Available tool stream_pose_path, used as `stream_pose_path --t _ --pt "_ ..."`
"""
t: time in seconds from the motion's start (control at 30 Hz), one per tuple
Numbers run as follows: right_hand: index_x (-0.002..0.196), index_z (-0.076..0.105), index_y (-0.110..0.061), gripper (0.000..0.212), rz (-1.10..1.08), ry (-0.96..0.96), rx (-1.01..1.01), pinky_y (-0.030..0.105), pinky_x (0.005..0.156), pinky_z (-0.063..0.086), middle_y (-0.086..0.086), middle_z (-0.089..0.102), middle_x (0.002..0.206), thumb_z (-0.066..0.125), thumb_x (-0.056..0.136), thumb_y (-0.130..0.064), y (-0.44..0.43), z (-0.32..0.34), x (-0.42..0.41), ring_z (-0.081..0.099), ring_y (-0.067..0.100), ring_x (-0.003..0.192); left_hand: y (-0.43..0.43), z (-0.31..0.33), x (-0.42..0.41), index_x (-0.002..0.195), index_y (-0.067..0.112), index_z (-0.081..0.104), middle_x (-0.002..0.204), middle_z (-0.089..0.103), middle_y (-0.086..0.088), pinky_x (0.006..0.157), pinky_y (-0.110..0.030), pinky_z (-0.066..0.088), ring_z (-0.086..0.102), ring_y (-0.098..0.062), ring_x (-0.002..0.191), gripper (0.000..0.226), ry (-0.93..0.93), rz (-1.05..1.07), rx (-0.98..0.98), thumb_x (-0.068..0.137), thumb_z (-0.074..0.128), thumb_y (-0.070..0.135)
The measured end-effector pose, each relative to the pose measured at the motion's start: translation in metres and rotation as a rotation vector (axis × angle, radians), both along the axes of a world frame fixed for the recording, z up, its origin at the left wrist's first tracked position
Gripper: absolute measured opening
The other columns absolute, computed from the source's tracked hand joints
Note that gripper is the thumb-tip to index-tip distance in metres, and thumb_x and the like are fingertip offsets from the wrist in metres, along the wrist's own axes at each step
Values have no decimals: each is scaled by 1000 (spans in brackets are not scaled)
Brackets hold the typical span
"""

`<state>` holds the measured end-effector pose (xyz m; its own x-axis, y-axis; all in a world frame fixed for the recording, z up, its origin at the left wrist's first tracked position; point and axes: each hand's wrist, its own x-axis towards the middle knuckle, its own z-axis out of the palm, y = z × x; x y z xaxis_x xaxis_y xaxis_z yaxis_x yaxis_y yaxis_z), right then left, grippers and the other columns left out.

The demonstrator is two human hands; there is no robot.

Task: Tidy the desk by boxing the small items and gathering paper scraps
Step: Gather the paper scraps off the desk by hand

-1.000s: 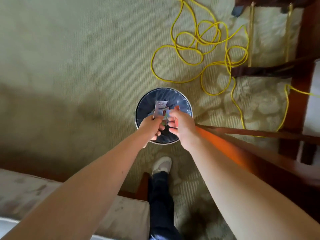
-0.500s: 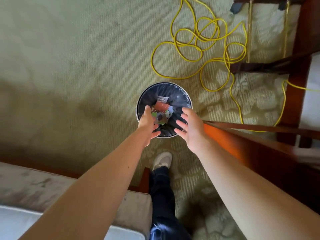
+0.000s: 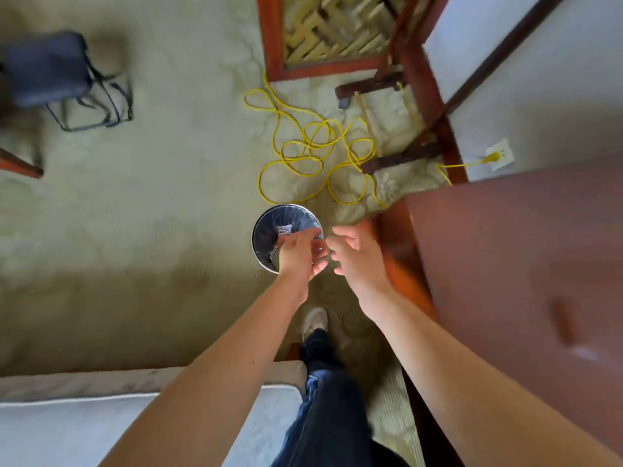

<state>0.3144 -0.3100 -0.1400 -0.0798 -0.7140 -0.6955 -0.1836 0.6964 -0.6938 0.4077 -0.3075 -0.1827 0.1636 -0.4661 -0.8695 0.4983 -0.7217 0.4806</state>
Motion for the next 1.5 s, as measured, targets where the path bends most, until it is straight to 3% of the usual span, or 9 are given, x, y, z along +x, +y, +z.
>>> stream_pose_path --t 0.13,0.3,0.4,0.63,0.8,1.07,1.5 --pt "114 60 -20 25 -90 -20 -137 34 90 49 -1 63 104 61 89 -15 42 64 -36 62 16 101 25 62 -33 87 15 66 61 64 2 54 -24 47 59 -11 51 12 14 -37 -101 91 55 16" --pt "111 60 -19 24 -223 -27 -290 20 68 47 -4 62 92 62 89 -9 110 127 -98 60 6 78 74 134 -92 103 11 64 67 60 2 49 -20 46 57 -9 54 17 9 -252 -269 94 51 16" --pt "115 60 -18 26 -307 -21 -346 12 54 46 -4 62 94 61 90 -11 157 156 -140 60 -5 64 109 169 -133 100 13 64 56 61 6 48 -21 46 57 -8 53 15 0 -390 -353 96 49 15" --pt "109 61 -18 23 -546 31 -429 30 79 48 -1 61 93 63 87 -12 266 203 -236 58 11 83 195 226 -237 100 16 64 71 64 1 58 -23 49 59 -10 60 23 10 -703 -427 96 42 12" --pt "108 62 -16 23 -686 80 -472 27 72 47 3 63 93 63 86 -10 340 214 -294 57 12 77 251 255 -303 95 15 62 73 61 -2 51 -21 45 55 -11 56 18 46 -867 -473 96 44 12" --pt "111 63 -13 24 -908 171 -487 33 78 49 2 62 93 60 88 -8 415 221 -362 58 13 85 318 278 -384 99 14 63 78 61 -2 51 -20 45 56 -12 61 15 45 -1148 -474 95 48 15" --pt "104 63 -24 21 -1261 280 -422 32 81 50 2 65 102 62 85 -13 481 226 -435 61 14 91 350 281 -487 106 14 64 87 65 0 69 -24 51 58 -13 68 17 82 -1522 -479 96 51 20"
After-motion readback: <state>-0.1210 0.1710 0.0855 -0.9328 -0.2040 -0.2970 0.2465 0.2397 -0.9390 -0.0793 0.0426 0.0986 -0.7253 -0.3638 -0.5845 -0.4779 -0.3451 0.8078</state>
